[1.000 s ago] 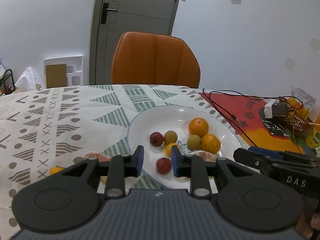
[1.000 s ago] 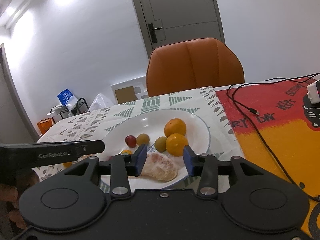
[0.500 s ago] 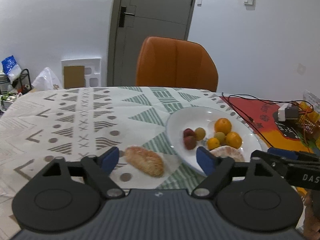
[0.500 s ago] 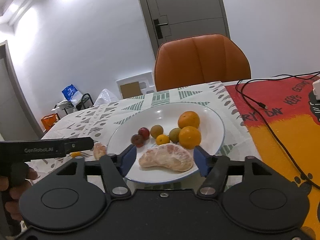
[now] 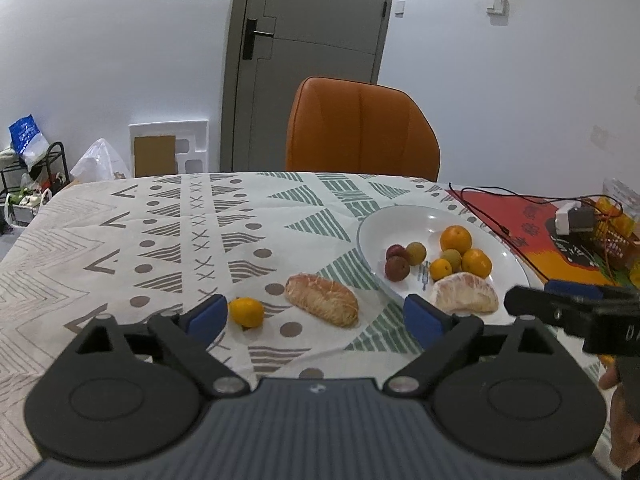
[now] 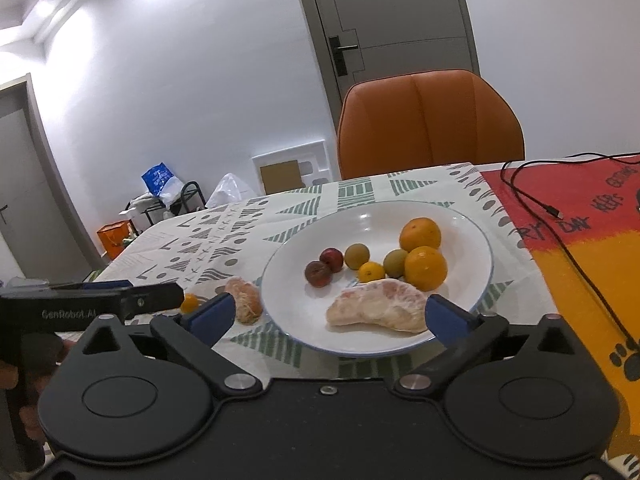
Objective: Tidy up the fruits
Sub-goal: 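Move both tools back over the mandarin and the peeled pomelo segment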
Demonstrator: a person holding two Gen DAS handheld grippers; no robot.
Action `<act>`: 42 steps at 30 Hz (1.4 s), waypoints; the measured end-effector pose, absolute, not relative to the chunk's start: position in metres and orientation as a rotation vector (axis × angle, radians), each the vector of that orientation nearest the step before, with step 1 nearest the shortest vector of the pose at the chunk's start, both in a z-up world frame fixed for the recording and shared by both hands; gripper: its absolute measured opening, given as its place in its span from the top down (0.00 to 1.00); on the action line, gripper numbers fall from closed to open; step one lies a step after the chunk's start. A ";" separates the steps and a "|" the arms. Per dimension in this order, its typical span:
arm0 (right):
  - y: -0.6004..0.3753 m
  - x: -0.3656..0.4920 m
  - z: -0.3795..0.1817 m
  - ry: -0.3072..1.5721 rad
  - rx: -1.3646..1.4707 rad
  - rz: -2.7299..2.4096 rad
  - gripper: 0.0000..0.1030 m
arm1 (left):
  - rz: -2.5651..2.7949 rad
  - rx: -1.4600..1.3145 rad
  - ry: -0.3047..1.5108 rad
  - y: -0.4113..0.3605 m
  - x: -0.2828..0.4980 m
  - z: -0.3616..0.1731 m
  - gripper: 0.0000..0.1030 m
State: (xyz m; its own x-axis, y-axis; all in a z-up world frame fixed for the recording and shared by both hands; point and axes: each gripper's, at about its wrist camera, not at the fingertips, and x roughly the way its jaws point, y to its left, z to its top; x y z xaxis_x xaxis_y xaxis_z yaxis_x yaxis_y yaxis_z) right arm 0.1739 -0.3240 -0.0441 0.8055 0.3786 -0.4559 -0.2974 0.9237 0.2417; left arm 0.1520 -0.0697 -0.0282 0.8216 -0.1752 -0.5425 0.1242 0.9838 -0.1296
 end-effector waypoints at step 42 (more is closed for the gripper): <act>-0.247 0.168 -0.048 0.577 0.057 0.508 0.20 | -0.082 -0.135 0.631 -0.014 0.147 -0.041 0.21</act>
